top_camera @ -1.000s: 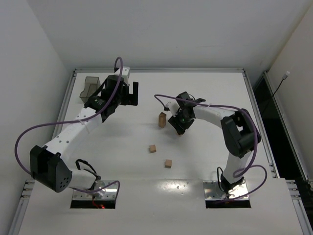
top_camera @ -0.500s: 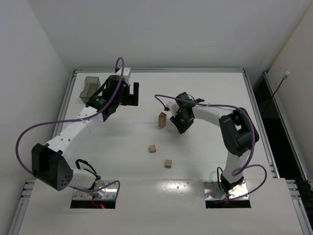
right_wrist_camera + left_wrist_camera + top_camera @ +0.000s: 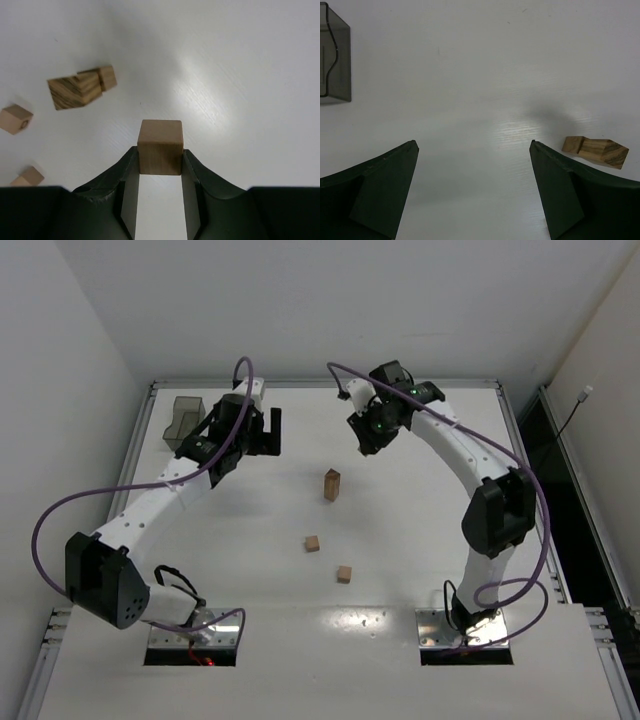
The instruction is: Build the wood block tower
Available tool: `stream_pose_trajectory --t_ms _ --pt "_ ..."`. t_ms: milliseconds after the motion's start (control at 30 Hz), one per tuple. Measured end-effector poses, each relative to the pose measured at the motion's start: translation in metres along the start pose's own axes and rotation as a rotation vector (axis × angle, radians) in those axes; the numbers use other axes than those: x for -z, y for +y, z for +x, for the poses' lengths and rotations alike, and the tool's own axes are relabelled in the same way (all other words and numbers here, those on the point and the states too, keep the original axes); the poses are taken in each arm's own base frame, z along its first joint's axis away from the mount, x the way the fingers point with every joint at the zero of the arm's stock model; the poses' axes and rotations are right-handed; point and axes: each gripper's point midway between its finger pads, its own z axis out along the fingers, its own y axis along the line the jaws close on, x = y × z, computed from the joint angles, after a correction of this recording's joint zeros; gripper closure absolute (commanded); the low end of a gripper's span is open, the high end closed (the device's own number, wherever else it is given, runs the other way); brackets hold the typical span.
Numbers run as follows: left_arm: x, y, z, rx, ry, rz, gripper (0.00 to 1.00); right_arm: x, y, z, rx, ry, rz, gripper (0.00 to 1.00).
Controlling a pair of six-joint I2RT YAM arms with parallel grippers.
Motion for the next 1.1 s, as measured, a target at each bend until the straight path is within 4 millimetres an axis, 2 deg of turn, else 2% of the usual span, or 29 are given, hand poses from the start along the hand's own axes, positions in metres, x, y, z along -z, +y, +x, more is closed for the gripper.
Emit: stream_pose_trajectory --t_ms 67,167,333,600,767,933,1100 --pt "-0.001 0.004 0.002 0.003 0.004 -0.014 0.09 0.011 0.000 -0.017 0.019 -0.041 -0.010 1.00" --pt "-0.002 0.014 0.001 0.015 0.006 -0.040 0.09 0.014 0.014 -0.007 0.029 0.011 -0.087 1.00" --pt "-0.003 0.023 0.000 0.026 0.004 -0.060 0.09 0.005 0.037 0.005 0.056 0.096 -0.194 1.00" --pt "-0.004 0.024 0.000 0.029 0.004 -0.063 0.09 0.018 0.070 -0.029 0.208 0.039 -0.203 1.00" --pt "-0.004 0.029 -0.001 0.037 0.002 -0.079 0.09 0.017 0.087 -0.032 0.276 0.049 -0.196 1.00" --pt "-0.006 0.055 -0.003 0.082 -0.002 -0.141 0.09 0.014 0.095 -0.033 0.312 0.061 -0.182 1.00" --pt "-0.007 0.081 -0.005 0.126 -0.005 -0.196 0.09 0.003 0.093 -0.034 0.315 0.081 -0.173 1.00"
